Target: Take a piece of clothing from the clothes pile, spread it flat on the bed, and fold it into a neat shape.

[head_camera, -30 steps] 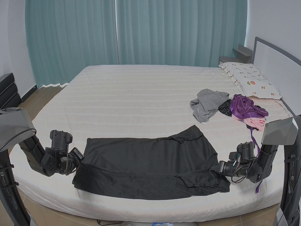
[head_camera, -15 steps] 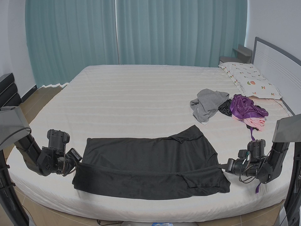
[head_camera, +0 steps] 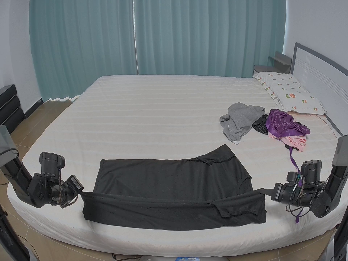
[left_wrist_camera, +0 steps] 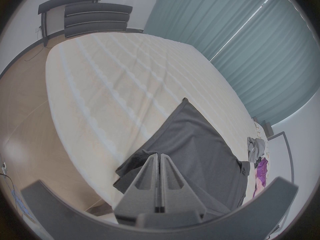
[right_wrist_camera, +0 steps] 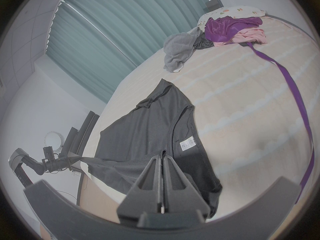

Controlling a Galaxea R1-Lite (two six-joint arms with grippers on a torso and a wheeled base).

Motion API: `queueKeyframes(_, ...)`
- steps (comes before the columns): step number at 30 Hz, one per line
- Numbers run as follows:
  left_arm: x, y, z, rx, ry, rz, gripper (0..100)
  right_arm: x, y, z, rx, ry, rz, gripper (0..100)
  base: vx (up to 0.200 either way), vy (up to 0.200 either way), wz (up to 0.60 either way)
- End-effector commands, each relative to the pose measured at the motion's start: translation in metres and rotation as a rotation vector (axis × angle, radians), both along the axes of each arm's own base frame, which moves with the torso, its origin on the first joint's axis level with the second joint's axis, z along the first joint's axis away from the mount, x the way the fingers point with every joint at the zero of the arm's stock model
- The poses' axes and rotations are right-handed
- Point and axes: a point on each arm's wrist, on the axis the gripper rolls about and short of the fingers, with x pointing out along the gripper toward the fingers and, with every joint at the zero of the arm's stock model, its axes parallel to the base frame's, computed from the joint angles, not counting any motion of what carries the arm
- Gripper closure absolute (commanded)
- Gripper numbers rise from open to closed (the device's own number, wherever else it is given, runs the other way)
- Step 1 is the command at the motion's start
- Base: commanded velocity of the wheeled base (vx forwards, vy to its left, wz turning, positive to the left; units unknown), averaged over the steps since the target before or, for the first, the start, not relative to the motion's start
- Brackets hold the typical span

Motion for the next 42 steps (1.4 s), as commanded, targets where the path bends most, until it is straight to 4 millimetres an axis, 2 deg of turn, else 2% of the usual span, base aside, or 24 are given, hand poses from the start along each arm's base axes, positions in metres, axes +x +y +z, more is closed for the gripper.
queueKeyframes(1, -0.009, 0.005, 0.01, 0.007, -0.015, 0.007, 100, -0.011, 0.002, 0.014, 0.003, -0.034, 0.01, 100, 0.0, 0.0, 0.0)
queueKeyframes(9, -0.023, 0.003, 0.019, 0.035, 0.021, -0.033, 100, -0.03, 0.001, 0.016, -0.002, -0.007, 0.012, 100, 0.0, 0.0, 0.0)
queueKeyframes(14, -0.038, 0.002, 0.024, 0.055, 0.054, -0.06, 100, -0.045, -0.003, 0.017, -0.01, 0.008, 0.005, 100, 0.0, 0.0, 0.0)
queueKeyframes(24, -0.059, 0.003, 0.024, 0.086, 0.091, -0.098, 100, -0.065, -0.003, 0.025, -0.017, 0.003, 0.018, 100, 0.0, 0.0, 0.0)
queueKeyframes(42, -0.085, 0.002, 0.028, 0.124, 0.114, -0.151, 100, -0.088, -0.007, 0.027, -0.083, 0.108, 0.06, 100, 0.0, 0.0, 0.0)
